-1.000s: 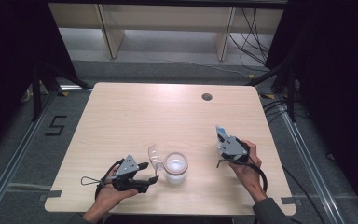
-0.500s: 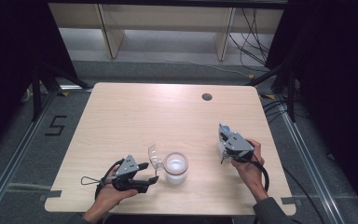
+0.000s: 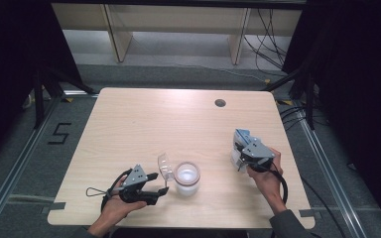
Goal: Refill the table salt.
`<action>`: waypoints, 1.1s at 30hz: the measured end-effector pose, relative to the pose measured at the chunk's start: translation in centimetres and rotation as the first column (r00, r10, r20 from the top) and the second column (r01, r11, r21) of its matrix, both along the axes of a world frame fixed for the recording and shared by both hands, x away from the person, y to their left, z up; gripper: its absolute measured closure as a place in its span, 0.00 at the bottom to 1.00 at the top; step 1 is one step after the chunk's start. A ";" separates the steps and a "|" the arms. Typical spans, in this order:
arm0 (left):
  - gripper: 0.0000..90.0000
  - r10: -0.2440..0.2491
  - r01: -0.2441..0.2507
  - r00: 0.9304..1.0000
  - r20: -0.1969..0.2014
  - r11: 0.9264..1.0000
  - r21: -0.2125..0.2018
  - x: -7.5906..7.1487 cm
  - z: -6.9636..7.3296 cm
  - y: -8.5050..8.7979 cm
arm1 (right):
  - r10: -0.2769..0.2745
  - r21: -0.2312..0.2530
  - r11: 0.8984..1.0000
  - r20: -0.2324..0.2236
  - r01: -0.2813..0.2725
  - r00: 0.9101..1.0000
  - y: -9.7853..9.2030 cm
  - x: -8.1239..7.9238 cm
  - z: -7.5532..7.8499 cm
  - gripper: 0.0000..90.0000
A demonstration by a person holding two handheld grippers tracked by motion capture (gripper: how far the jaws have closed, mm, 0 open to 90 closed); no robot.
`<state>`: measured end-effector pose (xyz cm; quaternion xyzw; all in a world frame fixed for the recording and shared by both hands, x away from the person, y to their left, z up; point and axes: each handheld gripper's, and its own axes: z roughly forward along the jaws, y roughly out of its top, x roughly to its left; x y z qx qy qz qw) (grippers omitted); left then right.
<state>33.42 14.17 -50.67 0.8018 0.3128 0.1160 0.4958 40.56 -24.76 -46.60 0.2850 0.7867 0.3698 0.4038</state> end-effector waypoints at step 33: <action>0.37 0.000 0.000 1.000 0.003 1.000 0.002 0.0 0.1 0.2 | -0.051 0.217 0.975 0.042 0.040 0.998 -1.2 -1.8 1.3 0.38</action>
